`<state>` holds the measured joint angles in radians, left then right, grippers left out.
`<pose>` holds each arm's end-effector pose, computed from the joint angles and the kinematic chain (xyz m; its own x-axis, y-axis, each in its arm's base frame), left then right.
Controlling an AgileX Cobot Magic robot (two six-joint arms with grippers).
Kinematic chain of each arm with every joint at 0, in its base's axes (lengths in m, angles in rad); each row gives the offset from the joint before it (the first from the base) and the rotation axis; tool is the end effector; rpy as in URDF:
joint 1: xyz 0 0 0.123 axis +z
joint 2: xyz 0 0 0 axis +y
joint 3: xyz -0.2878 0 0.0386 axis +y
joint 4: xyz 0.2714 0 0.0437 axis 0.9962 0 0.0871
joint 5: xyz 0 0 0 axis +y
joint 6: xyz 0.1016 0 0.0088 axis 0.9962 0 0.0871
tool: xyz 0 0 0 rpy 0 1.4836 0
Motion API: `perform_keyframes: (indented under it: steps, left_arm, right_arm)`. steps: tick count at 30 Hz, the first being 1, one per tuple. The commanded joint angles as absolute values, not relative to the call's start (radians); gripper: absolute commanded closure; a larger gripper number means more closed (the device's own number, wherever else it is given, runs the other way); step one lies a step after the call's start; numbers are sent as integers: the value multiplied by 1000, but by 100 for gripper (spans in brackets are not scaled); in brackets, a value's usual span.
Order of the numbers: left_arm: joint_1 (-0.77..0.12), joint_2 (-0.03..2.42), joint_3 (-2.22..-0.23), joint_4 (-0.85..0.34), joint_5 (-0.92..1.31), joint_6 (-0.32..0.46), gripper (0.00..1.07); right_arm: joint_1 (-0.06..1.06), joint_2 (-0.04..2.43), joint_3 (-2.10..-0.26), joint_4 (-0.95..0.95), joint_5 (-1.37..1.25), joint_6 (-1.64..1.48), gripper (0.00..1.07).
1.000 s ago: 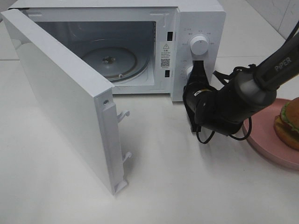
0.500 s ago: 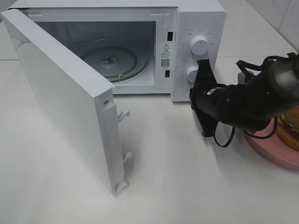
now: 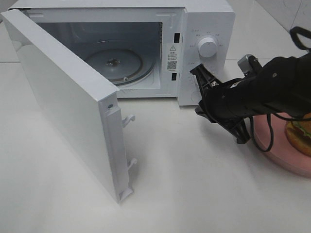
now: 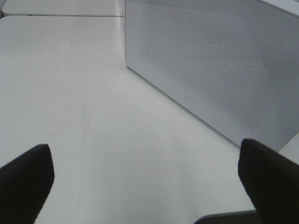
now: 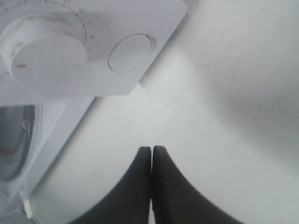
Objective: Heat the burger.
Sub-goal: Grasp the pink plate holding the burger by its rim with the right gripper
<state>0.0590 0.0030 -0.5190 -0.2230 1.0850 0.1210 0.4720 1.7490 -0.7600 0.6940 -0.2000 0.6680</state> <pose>0.0170 -0.0190 0.2889 -0.4515 -0.0114 -0.8922 0.1231 0.9896 -0.0750 0.3166 0.1471 0.1279 -0.4905 0.8367 -0.2434 0.5111 0.5025 0.6974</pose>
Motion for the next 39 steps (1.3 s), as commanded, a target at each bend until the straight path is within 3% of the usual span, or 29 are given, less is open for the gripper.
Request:
perform_keyframes:
  steps: [1,7,12,23,32,34,36,37,39]
  left_arm:
    - [56,2,-516,-227,1071,115,7]
    - [56,2,-516,-227,1071,115,7]
    - [56,2,-516,-227,1071,115,7]
    - [56,2,-516,-227,1071,115,7]
    - [56,2,-516,-227,1071,115,7]
    - [56,2,-516,-227,1071,115,7]
    - [56,2,-516,-227,1071,115,7]
    - [56,2,-516,-227,1071,115,7]
    - [56,2,-516,-227,1071,115,7]
  right_arm:
    - [435,1682,-759,641,-27,433,106]
    - [396,1639,-761,601,86,298,105]
    - [333,1575,-761,447,296,148,103]
    - [319,1486,-761,91,511,140,100]
    - [319,1451,-761,-51,637,139,96]
    - [319,1451,-761,-77,657,139,92]
    - [319,1451,-761,-113,669,137,77]
    - [319,1451,-761,-113,669,137,77]
    - [319,1451,-761,-134,669,133,51]
